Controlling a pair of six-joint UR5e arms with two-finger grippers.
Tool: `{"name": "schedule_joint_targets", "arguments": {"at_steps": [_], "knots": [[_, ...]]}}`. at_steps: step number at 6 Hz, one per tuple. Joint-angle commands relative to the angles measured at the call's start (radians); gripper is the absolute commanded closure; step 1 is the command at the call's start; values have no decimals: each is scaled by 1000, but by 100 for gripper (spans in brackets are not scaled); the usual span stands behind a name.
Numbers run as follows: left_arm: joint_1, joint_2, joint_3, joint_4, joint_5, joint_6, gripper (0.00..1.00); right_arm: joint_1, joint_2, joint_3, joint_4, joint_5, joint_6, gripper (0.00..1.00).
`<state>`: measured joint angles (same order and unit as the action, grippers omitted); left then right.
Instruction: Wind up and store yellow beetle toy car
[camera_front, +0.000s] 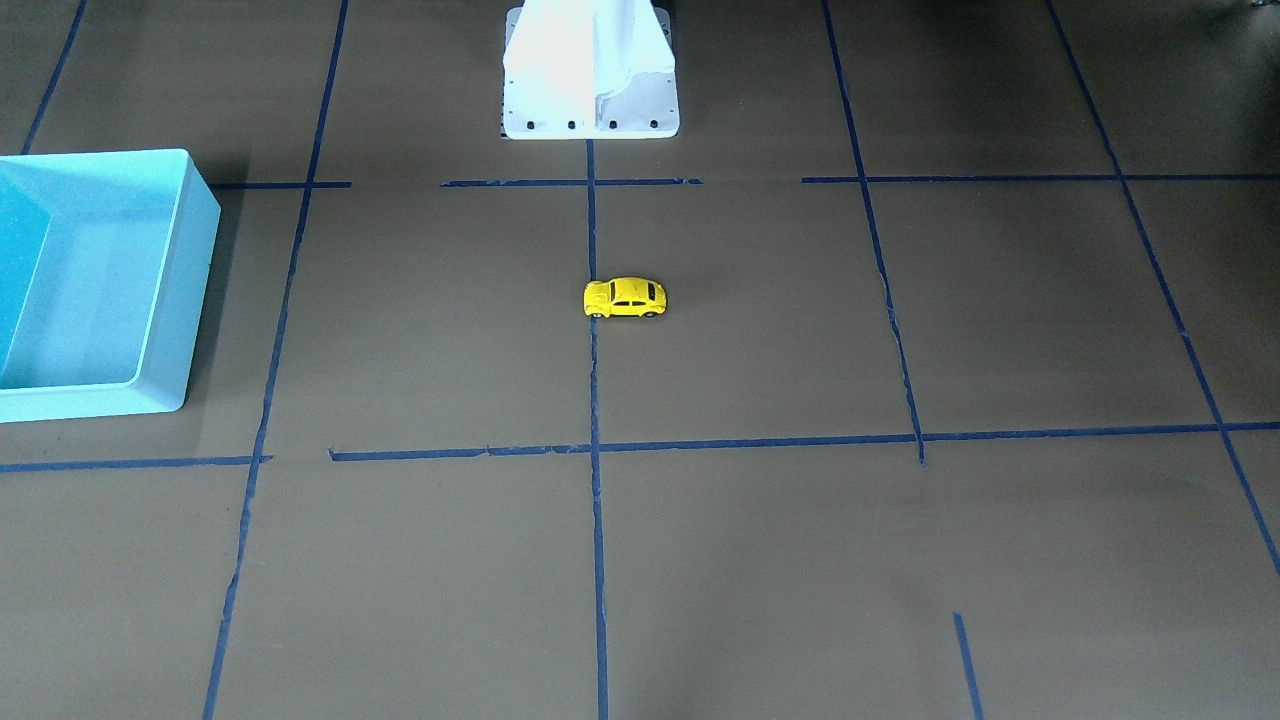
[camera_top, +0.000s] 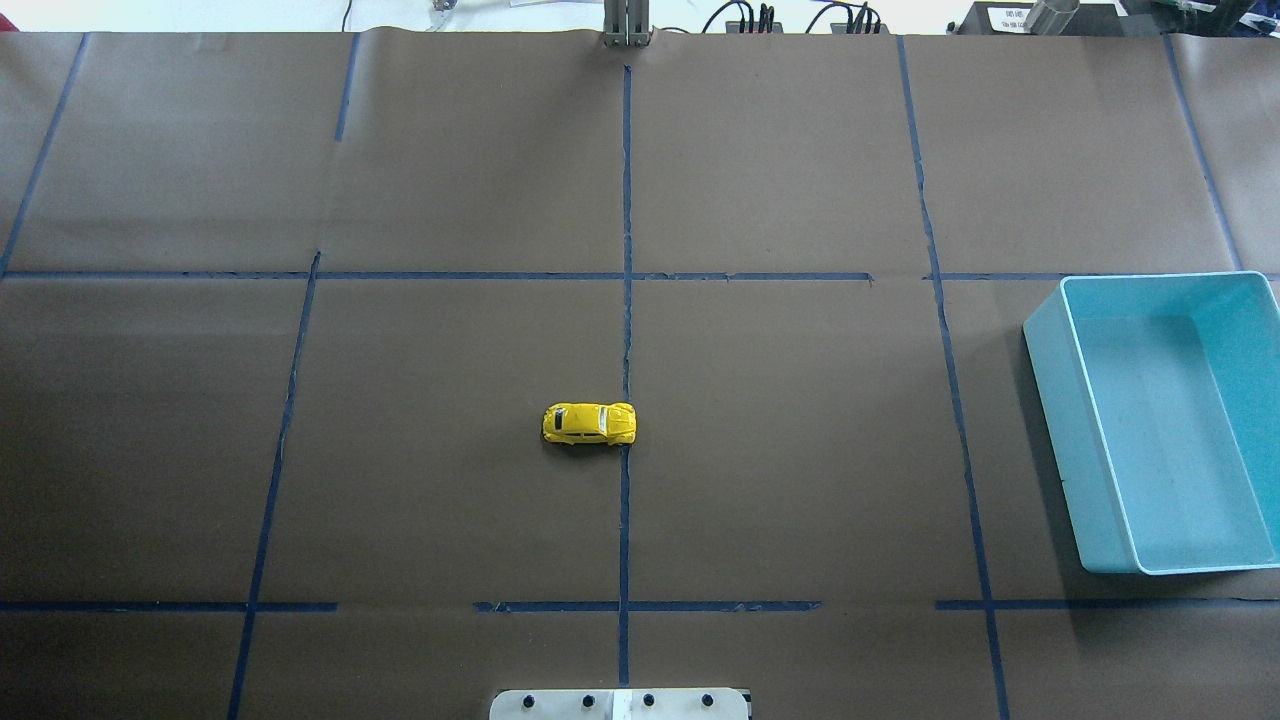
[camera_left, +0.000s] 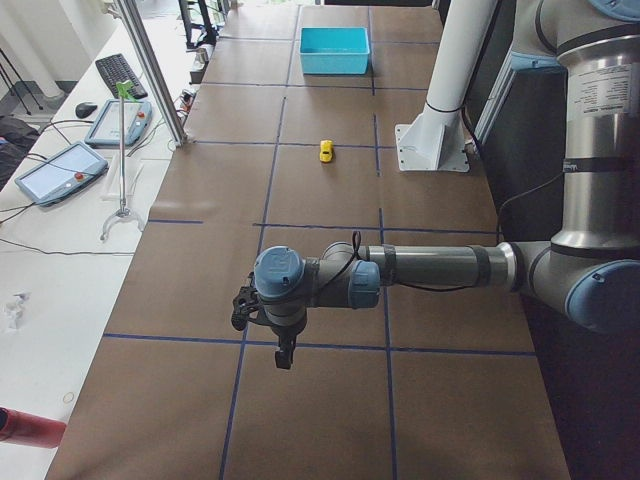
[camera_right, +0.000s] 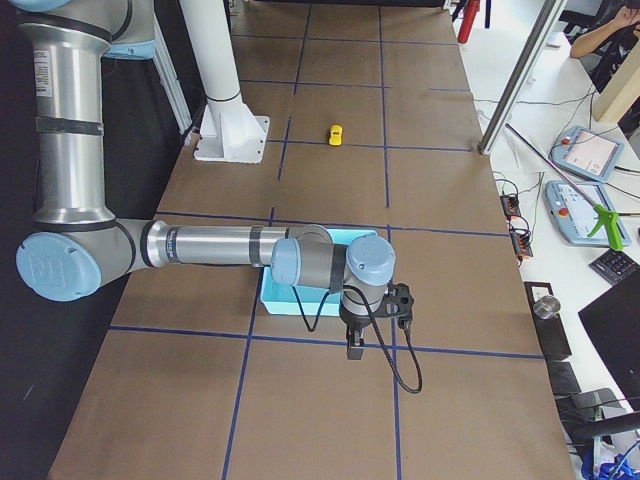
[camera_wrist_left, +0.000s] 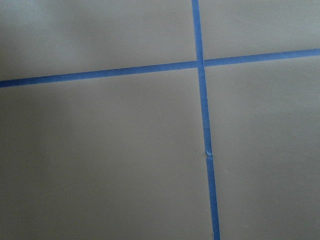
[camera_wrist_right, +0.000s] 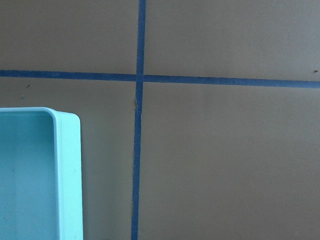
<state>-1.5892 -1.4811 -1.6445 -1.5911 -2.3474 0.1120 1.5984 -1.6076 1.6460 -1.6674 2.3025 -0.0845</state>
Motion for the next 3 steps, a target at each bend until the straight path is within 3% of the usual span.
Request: {"name": "schedule_joint_targets", "arguments": {"at_steps": [1, 3], "knots": [[0, -5, -9, -1, -1, 0, 0, 0, 0, 0, 0, 0, 0, 0], [23, -4, -69, 11, -3, 11, 0, 0, 0, 2, 0, 0, 0, 0]]}}
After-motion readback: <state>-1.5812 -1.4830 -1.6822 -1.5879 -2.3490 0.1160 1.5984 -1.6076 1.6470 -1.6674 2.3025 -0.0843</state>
